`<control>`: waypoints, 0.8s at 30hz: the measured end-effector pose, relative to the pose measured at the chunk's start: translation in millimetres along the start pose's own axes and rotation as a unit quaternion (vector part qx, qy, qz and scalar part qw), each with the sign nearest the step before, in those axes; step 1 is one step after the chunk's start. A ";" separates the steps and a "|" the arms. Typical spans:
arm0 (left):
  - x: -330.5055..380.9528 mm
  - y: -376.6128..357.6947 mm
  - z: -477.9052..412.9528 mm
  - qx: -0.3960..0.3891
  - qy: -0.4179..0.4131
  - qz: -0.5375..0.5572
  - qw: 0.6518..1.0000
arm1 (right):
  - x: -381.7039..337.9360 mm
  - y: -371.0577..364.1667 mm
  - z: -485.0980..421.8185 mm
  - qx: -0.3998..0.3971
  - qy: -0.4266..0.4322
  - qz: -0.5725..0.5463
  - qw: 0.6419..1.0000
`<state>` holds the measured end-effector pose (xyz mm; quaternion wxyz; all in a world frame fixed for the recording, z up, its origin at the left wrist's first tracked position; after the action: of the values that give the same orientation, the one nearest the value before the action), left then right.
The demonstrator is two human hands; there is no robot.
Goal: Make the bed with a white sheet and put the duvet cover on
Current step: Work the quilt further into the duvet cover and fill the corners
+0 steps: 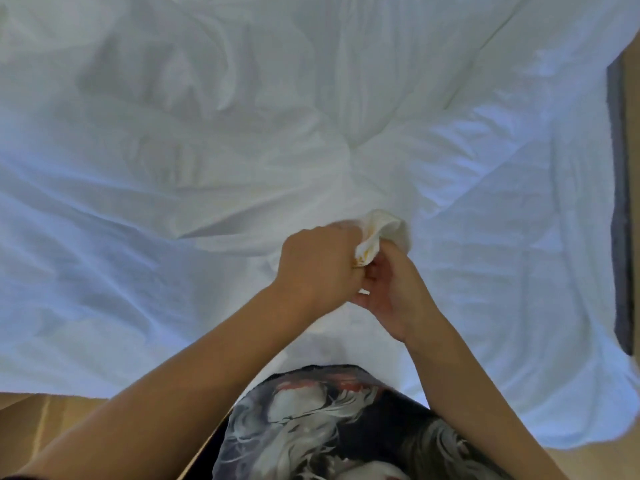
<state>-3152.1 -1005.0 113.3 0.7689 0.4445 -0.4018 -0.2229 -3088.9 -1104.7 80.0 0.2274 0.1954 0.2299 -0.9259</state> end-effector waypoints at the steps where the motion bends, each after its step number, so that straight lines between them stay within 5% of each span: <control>1: 2.3 -2.3 4.8 0.011 -0.010 0.005 1.000 | -3.5 0.8 4.1 -0.044 0.004 -0.042 0.998; 4: 1.9 -10.7 14.5 0.021 -0.043 0.011 0.999 | -6.5 1.1 12.1 -0.096 -0.002 -0.047 0.994; 9: -15.5 -22.0 33.8 0.037 -0.059 0.038 0.997 | 12.6 -2.1 -4.9 0.007 0.016 -0.039 0.999; 13: -26.6 -26.2 47.8 0.056 -0.100 -0.003 0.993 | 26.0 -15.2 -16.4 -0.024 -0.001 -0.005 1.000; 18: -27.4 -23.5 57.8 0.052 -0.183 0.024 0.981 | 28.3 -33.7 -21.9 0.116 0.032 0.002 0.993; 22: -25.7 -16.3 64.9 0.057 -0.046 0.202 0.977 | 26.5 -20.3 3.5 0.130 0.057 0.125 0.982; 24: -18.7 -12.4 59.6 0.067 -0.022 0.199 0.977 | 33.3 0.0 33.0 0.110 0.071 0.137 0.982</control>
<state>-3211.3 -1028.2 111.5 0.7575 0.4011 -0.5129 -0.0474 -3124.7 -1132.7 91.5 0.3121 0.3136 0.1134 -0.8896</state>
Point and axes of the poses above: each hand's wrist, its own z-axis away from the middle knuckle, its own y-axis out of the back of the hand, x = y × z, the point moved 2 cm from there along -z, towards the middle knuckle
